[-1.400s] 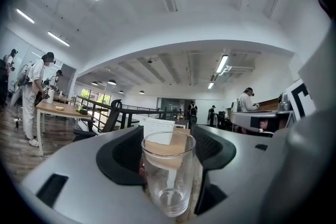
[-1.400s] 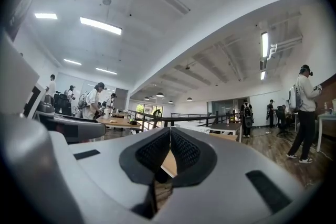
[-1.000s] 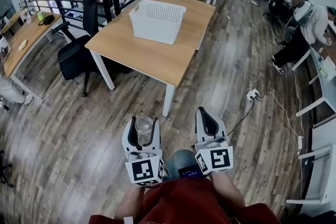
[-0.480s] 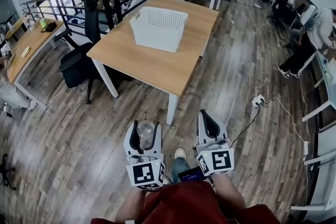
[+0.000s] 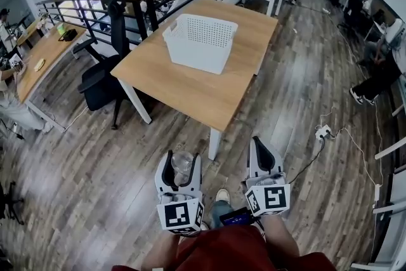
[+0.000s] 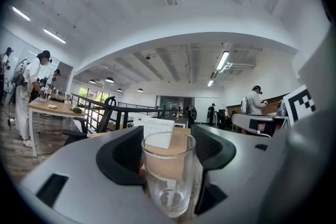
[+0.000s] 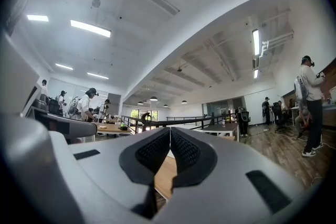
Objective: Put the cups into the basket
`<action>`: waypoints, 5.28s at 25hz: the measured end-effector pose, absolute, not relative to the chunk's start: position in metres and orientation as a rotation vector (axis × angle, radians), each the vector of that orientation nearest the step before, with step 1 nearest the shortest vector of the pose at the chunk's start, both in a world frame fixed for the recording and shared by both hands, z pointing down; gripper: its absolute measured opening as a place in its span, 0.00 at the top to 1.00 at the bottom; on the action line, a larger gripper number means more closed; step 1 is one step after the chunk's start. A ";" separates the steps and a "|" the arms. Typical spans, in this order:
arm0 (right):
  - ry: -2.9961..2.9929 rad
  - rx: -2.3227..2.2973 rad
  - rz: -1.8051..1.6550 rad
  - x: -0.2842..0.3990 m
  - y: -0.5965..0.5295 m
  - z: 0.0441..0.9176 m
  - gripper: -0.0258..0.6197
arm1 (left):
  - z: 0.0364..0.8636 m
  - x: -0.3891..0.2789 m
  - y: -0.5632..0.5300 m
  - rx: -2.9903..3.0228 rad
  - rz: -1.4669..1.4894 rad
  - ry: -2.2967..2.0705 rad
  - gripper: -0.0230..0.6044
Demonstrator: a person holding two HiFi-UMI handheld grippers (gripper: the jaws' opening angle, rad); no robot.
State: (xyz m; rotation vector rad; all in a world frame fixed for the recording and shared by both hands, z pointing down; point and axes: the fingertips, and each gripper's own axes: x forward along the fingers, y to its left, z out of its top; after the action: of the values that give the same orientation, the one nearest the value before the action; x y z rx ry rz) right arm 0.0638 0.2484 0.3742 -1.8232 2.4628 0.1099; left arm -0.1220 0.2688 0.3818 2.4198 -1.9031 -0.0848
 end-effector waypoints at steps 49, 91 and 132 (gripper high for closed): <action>2.531 -1.699 0.082 0.098 0.034 0.379 0.94 | 0.375 -0.084 0.061 2.349 -0.075 -1.985 0.50; 2.416 -1.952 0.165 0.015 -0.145 0.348 0.94 | 0.352 -0.163 -0.156 2.522 -0.132 -1.713 0.50; 2.588 -1.603 -0.123 0.116 -0.265 0.391 0.94 | 0.337 -0.074 -0.266 2.320 0.005 -1.973 0.50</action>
State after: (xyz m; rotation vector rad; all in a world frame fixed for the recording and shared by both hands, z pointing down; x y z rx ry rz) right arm 0.1156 -0.2652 0.3915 -1.6026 2.5877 -0.1229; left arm -0.0738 -0.2662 0.3367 2.3202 -1.9735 0.0054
